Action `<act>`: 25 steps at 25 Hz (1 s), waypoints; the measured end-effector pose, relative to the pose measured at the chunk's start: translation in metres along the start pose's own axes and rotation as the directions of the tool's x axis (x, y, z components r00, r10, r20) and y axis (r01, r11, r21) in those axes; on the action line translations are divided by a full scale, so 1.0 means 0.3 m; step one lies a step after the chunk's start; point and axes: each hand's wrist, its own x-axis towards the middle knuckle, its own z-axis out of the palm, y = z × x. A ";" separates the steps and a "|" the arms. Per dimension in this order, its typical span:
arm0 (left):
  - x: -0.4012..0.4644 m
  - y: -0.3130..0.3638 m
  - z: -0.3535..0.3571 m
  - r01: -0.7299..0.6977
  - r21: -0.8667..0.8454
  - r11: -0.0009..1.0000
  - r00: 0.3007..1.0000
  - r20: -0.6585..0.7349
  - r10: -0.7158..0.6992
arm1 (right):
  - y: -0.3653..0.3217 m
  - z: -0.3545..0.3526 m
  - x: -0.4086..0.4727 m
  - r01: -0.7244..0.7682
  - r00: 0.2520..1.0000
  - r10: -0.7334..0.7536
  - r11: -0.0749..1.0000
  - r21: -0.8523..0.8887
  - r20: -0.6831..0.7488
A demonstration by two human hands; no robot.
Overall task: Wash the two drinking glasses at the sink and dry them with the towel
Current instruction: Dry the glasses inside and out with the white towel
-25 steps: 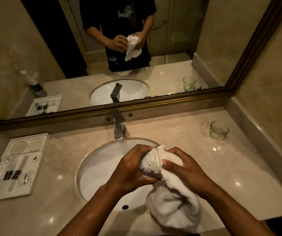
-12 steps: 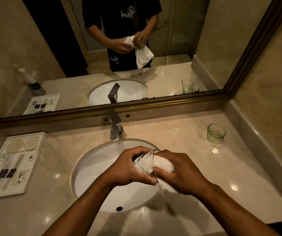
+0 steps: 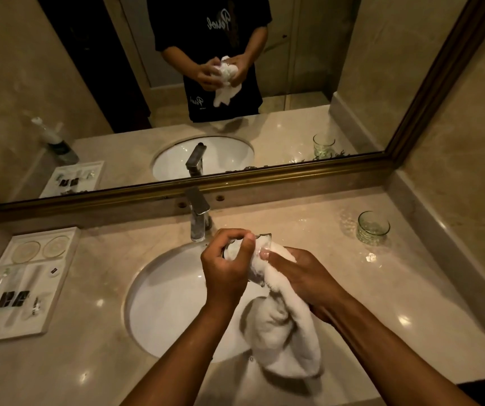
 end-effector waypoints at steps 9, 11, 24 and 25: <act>-0.023 -0.030 0.003 0.596 -0.085 0.798 0.803 0.070 -0.592 | 0.059 0.012 0.007 0.302 0.942 -0.316 0.651 -0.697 0.113; 0.000 -0.026 0.004 0.724 -0.033 0.689 0.688 0.095 -0.719 | 0.074 0.004 0.040 0.411 0.884 -0.411 0.451 -0.792 0.224; 0.051 -0.048 -0.095 0.173 0.103 0.979 0.942 0.274 -0.196 | 0.074 0.015 0.109 0.107 0.994 -0.107 0.993 -0.053 -0.004; 0.053 -0.055 -0.104 0.014 0.141 0.990 0.961 0.271 -0.052 | 0.065 0.021 0.110 0.045 0.996 -0.053 0.993 0.113 0.071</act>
